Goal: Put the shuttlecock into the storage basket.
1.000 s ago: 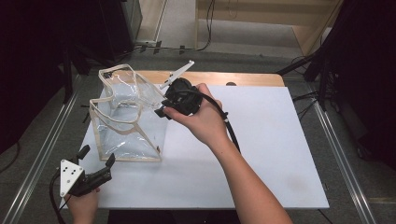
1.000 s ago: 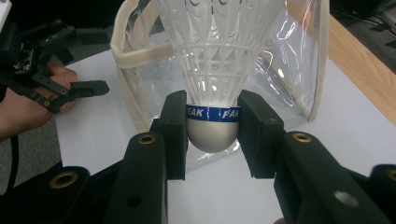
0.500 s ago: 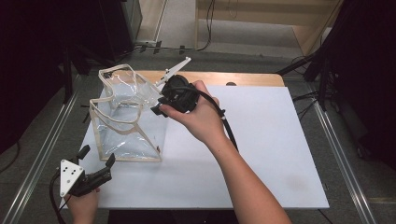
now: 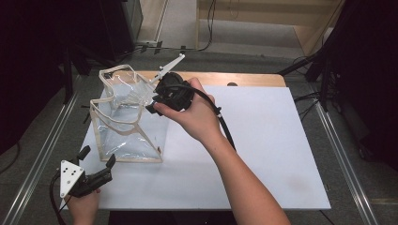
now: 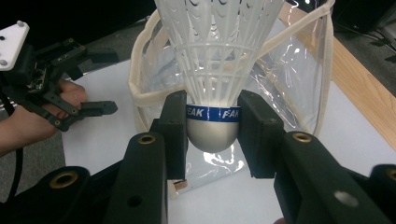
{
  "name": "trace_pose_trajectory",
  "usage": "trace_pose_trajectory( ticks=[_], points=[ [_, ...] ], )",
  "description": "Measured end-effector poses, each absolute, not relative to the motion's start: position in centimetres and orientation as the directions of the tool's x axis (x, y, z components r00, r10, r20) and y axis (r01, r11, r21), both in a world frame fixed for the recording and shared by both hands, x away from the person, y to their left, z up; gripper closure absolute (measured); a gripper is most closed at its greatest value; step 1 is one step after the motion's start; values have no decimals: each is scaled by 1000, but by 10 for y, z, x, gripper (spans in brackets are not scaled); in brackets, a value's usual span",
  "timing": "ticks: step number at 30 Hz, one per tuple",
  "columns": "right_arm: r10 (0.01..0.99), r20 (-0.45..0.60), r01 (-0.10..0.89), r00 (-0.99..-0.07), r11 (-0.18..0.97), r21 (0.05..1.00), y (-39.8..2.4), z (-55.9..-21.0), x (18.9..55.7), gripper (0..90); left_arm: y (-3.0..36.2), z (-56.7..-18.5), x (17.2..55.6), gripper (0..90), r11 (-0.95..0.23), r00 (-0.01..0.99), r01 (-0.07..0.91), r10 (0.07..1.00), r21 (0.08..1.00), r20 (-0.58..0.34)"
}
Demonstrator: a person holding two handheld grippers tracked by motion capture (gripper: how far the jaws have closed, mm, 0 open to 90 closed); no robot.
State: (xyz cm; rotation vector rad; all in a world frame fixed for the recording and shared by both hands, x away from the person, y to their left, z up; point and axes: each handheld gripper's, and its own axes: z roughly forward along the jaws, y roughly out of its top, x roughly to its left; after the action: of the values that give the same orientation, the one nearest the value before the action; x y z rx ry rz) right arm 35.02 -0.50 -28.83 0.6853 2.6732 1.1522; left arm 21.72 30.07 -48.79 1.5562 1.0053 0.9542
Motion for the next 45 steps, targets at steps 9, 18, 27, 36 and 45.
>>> trace_pose_trajectory(
  ticks=[9, 18, 27, 36, 45],
  points=[
    [453, 46, 341, -890, 597, 726, 3, -289, 351, 625, 301, -488, 217, 137, -144, 342, 138, 936, 980, 89],
    [447, 46, 338, -893, 601, 724, 11, -287, 352, 626, 301, -488, 217, 137, -142, 343, 137, 935, 980, 88],
    [436, 40, 325, -899, 604, 728, 18, -284, 353, 626, 301, -488, 217, 137, -142, 342, 139, 936, 980, 86],
    [426, 40, 318, -904, 604, 731, 26, -282, 353, 626, 301, -488, 217, 137, -137, 343, 136, 935, 981, 83],
    [420, 39, 312, -907, 607, 731, 33, -283, 355, 625, 302, -488, 217, 137, -136, 343, 137, 936, 981, 82]
  ],
)
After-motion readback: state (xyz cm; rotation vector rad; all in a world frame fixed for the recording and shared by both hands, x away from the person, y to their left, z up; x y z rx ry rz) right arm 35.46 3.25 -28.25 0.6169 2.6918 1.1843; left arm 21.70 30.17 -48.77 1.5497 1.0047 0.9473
